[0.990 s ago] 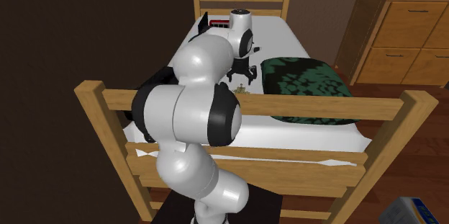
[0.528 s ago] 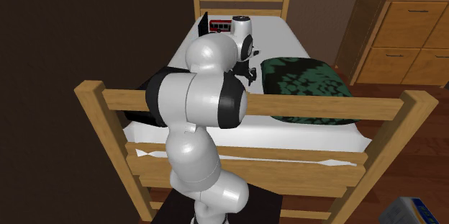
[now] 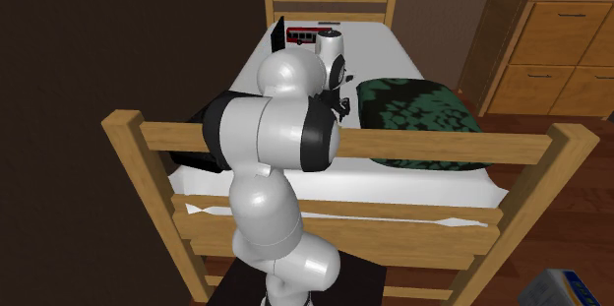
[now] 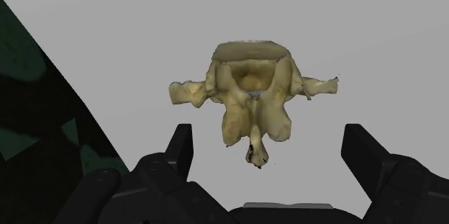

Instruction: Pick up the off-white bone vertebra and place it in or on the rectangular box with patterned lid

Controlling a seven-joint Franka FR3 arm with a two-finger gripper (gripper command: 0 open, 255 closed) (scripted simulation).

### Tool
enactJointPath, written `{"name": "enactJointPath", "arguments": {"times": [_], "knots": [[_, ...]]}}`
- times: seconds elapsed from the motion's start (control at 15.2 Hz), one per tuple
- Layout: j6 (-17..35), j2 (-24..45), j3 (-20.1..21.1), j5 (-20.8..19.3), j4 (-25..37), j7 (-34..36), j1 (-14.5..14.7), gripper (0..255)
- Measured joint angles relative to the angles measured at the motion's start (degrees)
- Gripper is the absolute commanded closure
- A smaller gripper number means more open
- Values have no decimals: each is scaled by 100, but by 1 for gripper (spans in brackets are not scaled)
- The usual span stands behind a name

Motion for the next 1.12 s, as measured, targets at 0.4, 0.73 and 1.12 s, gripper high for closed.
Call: {"name": "enactJointPath", "arguments": {"times": [0.4, 0.73, 1.12], "knots": [[5, -1, 2, 2, 6, 0, 2, 255], [6, -9, 1, 2, -1, 0, 1, 255], [-210, -26, -5, -1, 187, 0, -2, 255]]}}
